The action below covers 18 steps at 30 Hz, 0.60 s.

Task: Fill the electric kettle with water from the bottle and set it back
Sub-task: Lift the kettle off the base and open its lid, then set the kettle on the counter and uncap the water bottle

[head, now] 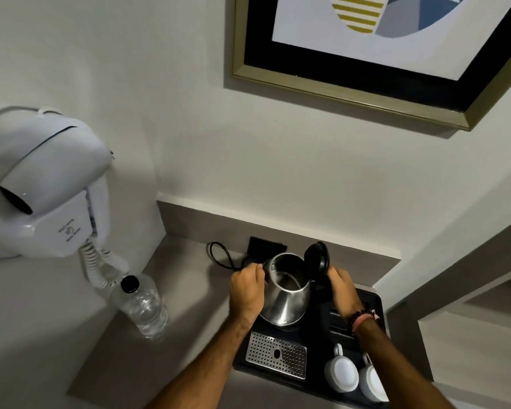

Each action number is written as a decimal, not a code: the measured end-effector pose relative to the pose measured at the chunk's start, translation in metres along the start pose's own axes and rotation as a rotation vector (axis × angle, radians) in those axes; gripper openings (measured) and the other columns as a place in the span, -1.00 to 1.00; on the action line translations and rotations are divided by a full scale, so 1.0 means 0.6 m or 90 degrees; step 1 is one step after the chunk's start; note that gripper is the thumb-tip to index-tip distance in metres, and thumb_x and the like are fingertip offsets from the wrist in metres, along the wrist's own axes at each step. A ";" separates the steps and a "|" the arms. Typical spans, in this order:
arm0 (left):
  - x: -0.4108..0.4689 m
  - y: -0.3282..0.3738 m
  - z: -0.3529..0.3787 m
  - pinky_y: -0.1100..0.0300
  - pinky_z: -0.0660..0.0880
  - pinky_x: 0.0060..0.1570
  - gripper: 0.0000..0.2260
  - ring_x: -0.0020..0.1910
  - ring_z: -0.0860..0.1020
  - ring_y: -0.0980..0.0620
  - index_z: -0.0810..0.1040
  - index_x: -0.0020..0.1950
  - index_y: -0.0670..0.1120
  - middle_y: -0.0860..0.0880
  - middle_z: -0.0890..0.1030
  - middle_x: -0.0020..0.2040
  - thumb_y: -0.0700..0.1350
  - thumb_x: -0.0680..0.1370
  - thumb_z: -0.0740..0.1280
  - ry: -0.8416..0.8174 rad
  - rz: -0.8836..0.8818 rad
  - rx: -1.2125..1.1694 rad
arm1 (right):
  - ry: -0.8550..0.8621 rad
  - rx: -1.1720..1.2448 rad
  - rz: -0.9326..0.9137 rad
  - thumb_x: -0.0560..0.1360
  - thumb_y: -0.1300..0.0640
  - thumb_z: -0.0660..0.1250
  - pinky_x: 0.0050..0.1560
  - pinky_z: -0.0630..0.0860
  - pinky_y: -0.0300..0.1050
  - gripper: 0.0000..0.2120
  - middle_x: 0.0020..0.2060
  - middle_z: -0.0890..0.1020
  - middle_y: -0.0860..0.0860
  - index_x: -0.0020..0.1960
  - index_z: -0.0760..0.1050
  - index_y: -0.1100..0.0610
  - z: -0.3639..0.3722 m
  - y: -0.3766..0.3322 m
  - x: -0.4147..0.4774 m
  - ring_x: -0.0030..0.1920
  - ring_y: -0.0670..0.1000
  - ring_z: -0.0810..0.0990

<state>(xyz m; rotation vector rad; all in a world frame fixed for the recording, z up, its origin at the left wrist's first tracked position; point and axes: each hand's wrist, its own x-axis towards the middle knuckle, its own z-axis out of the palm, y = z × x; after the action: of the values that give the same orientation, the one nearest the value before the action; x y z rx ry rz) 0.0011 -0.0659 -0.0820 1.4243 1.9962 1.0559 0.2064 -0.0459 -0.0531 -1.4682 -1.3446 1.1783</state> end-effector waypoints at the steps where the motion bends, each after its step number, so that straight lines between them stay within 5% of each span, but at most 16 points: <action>1: 0.001 -0.003 -0.012 0.07 0.51 -0.41 -0.68 -0.38 0.59 -0.04 0.61 -0.19 -0.16 -0.07 0.64 -0.36 -0.07 0.65 0.19 0.016 0.001 0.005 | -0.017 0.007 -0.010 0.44 -0.24 0.21 -0.02 0.51 0.06 -0.64 -0.27 0.71 -0.08 -0.23 0.66 -0.04 0.010 -0.007 0.003 -0.16 -0.03 0.61; 12: 0.022 -0.105 -0.126 0.04 0.35 -0.28 -0.68 -0.16 0.58 -0.27 0.61 -0.08 -0.22 -0.23 0.67 -0.19 -0.09 0.67 0.15 0.153 -0.113 0.068 | -0.186 0.024 -0.024 0.60 0.00 0.18 0.30 0.46 0.27 -0.64 0.07 0.70 0.20 0.10 0.66 0.19 0.187 -0.035 0.045 0.16 0.24 0.62; 18: 0.026 -0.149 -0.134 0.02 0.42 -0.21 -0.66 -0.14 0.62 -0.30 0.60 -0.06 -0.27 -0.28 0.67 -0.18 -0.09 0.68 0.13 0.184 -0.195 0.062 | -0.230 -0.013 -0.001 0.63 0.03 0.16 0.24 0.49 0.20 -0.66 0.04 0.69 0.23 0.06 0.64 0.22 0.250 -0.022 0.065 0.12 0.23 0.64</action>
<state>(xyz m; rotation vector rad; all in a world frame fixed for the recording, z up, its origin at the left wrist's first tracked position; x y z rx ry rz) -0.1149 -0.0915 -0.1047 1.0090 2.4054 1.0852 0.0577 -0.0100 -0.0809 -1.3074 -1.5989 1.4846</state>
